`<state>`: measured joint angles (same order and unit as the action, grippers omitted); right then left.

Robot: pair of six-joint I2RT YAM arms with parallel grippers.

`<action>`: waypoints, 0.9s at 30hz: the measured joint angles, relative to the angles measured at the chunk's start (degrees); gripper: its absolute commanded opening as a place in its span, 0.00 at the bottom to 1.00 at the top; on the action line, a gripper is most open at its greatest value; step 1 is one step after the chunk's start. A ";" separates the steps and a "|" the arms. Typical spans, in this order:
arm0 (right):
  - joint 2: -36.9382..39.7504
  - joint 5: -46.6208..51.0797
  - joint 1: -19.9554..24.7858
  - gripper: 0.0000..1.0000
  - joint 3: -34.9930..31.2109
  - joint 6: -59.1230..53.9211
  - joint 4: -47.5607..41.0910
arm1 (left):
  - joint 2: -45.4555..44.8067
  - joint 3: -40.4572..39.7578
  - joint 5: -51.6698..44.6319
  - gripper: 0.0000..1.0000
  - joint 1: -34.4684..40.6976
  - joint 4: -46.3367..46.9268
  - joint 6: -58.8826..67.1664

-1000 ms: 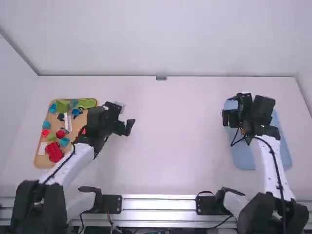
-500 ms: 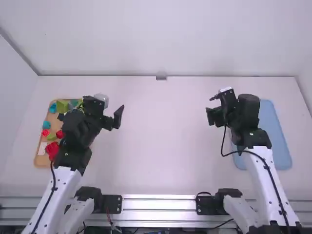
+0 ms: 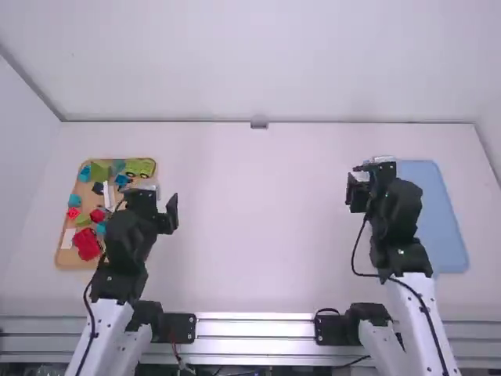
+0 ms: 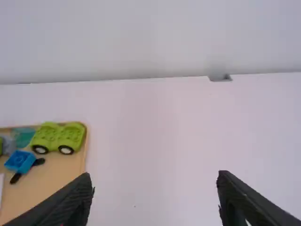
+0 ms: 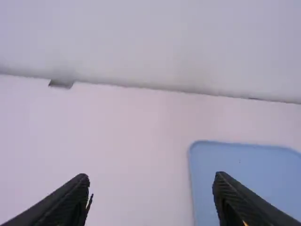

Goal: Assemble lego blocks to make yellow taxi

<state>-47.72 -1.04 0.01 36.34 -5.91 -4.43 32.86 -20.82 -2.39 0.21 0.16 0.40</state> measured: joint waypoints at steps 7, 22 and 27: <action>10.38 0.50 0.00 0.47 -9.62 4.61 4.33 | -10.29 10.49 1.68 0.46 0.00 0.04 -0.26; 28.48 0.83 0.00 0.16 -28.06 5.70 4.22 | -26.99 20.31 2.25 0.18 0.00 -0.42 -0.46; 33.33 0.92 0.00 0.08 -33.07 5.53 4.24 | -31.17 20.28 2.25 0.11 0.00 -0.42 -0.44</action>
<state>-14.39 -0.12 0.01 3.27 -0.38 -0.19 1.69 -0.54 -0.14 0.21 -0.25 -0.03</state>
